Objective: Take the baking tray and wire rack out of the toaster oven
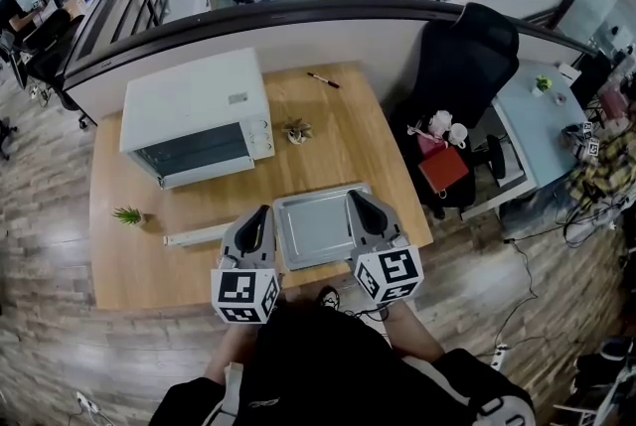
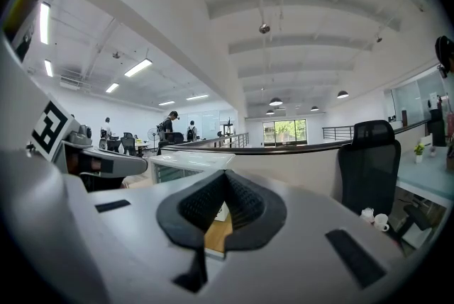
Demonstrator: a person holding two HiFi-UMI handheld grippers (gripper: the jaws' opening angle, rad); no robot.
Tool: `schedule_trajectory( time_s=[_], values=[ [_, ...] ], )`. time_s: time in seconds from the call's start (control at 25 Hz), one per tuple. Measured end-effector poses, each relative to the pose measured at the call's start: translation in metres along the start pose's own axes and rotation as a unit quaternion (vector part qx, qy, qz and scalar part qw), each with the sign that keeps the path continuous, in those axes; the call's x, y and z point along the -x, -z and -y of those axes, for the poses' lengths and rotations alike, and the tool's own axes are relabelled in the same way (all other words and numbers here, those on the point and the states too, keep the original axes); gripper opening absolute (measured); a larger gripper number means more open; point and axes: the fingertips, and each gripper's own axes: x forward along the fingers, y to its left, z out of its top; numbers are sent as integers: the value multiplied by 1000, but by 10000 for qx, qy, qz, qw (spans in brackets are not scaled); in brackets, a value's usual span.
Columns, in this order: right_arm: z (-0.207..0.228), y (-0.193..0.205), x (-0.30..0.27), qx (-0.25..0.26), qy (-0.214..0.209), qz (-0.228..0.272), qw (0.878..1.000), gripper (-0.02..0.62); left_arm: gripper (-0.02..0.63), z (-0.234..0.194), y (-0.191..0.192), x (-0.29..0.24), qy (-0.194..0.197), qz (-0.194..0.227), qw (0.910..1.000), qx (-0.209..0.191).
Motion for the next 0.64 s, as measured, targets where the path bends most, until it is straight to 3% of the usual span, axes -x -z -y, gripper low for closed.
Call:
schedule_trajectory(
  time_s=[0.64],
  values=[
    [10, 5, 1, -1, 29, -60, 10000, 8, 25, 9, 1, -10, 87, 15, 10000, -47]
  ],
)
